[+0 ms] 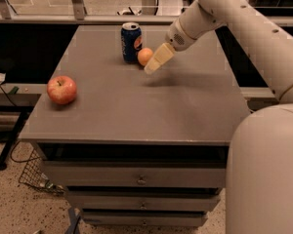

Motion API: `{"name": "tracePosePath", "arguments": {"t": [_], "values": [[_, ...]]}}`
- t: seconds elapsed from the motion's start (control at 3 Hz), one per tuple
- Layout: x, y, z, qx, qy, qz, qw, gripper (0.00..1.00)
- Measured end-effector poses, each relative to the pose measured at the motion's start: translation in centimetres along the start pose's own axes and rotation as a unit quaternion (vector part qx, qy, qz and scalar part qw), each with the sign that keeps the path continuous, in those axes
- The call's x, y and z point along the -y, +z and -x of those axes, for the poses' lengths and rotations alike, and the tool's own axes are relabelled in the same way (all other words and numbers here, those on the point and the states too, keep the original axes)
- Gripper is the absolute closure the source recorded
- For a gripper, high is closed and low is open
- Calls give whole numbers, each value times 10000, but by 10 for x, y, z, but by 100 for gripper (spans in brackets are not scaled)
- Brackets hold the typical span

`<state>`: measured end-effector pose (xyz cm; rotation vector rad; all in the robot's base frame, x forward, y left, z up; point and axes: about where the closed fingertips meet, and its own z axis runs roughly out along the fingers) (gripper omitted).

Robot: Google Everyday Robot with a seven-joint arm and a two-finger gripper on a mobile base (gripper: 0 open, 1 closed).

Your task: Move orange near pepsi can

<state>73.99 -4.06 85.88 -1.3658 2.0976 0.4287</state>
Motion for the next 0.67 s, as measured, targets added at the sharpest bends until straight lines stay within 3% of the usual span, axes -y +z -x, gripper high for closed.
{"name": "tracePosePath", "arguments": {"t": [0.33, 0.67], "values": [[-9, -63, -7, 453, -50, -590, 9972, 0], [-2, -78, -41, 486, 187, -895, 9946, 0]]}}
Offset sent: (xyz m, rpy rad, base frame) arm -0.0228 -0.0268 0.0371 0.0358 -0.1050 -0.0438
